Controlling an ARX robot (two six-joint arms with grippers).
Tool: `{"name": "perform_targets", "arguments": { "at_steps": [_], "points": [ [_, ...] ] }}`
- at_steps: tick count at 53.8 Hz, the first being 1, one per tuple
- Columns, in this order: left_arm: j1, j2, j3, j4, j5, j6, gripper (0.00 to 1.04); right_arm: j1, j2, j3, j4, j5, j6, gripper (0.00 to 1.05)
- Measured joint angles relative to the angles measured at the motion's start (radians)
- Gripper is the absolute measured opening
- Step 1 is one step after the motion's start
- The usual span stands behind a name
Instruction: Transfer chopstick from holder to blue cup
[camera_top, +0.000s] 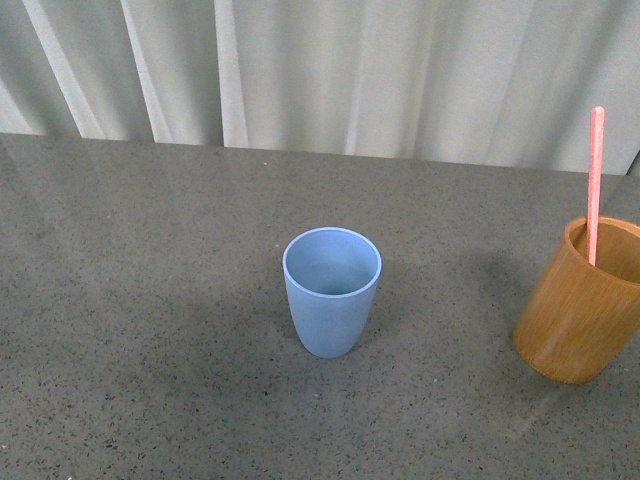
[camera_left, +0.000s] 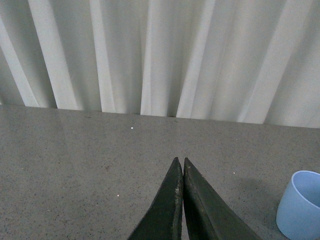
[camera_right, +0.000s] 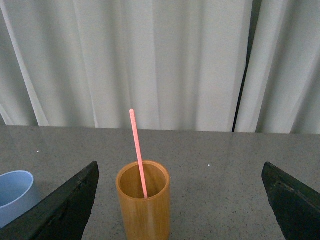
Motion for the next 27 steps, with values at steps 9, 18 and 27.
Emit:
{"name": "perform_targets", "arguments": {
  "at_steps": [9, 18, 27],
  "points": [
    [0.0, -0.069, 0.0, -0.065, 0.0, 0.0, 0.04, 0.0, 0.0, 0.0, 0.0, 0.0, 0.0, 0.95],
    [0.0, -0.139, 0.0, -0.135, 0.0, 0.0, 0.04, 0.0, 0.0, 0.0, 0.0, 0.0, 0.0, 0.95],
    [0.0, -0.203, 0.0, -0.199, 0.0, 0.0, 0.04, 0.0, 0.0, 0.0, 0.0, 0.0, 0.0, 0.95]
  ]
}}
